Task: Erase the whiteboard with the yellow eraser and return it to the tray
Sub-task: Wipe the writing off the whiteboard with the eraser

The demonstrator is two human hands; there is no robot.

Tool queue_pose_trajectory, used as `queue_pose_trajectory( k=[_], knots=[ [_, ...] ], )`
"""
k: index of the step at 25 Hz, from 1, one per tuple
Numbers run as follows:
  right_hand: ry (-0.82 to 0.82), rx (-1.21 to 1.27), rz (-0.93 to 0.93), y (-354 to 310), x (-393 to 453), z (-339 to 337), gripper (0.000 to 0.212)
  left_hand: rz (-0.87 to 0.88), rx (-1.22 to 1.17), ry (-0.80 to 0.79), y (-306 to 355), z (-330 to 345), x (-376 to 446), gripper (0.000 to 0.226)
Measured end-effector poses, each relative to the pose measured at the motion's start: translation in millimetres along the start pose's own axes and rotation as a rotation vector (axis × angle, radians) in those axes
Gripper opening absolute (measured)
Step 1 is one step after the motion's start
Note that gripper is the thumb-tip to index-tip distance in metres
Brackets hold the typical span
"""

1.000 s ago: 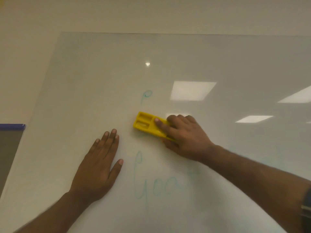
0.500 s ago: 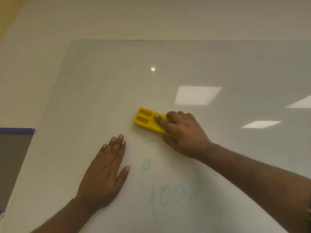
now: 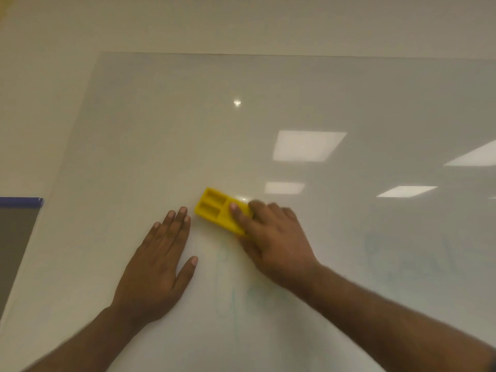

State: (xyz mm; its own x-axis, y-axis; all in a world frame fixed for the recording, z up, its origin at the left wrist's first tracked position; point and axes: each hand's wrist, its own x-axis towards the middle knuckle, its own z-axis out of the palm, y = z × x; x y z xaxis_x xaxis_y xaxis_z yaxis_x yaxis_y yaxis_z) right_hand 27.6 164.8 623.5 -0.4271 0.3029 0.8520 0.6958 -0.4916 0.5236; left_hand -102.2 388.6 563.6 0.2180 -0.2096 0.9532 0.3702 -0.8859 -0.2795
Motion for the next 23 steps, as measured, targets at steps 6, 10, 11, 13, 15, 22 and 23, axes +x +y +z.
queue_pose_trajectory(
  k=[6, 10, 11, 13, 15, 22, 23],
  knots=[
    [0.063, -0.094, 0.119, 69, -24, -28, 0.048, -0.011, 0.007, 0.0, 1, 1, 0, 0.069],
    [0.104, 0.022, 0.381, 59, 19, -17, 0.053, -0.041, 0.005, -0.009, 5, 1, 0, 0.07],
    [0.102, 0.048, 0.308, 44, 17, -13, 0.052, -0.047, 0.001, -0.015, 5, 1, -1, 0.07],
    [0.067, 0.068, 0.088, 13, -11, -4, 0.05, -0.048, -0.007, -0.023, 4, 0, -4, 0.069],
    [-0.021, 0.081, -0.102, -4, -52, -6, 0.047, -0.045, -0.014, -0.024, 6, 1, -7, 0.068],
    [-0.038, -0.028, -0.075, 58, -47, -34, 0.047, -0.174, -0.036, 0.0, 16, 3, -17, 0.068],
    [-0.002, -0.021, 0.063, 51, -36, -29, 0.05, -0.163, -0.034, 0.0, 15, 4, -19, 0.069]
  ],
)
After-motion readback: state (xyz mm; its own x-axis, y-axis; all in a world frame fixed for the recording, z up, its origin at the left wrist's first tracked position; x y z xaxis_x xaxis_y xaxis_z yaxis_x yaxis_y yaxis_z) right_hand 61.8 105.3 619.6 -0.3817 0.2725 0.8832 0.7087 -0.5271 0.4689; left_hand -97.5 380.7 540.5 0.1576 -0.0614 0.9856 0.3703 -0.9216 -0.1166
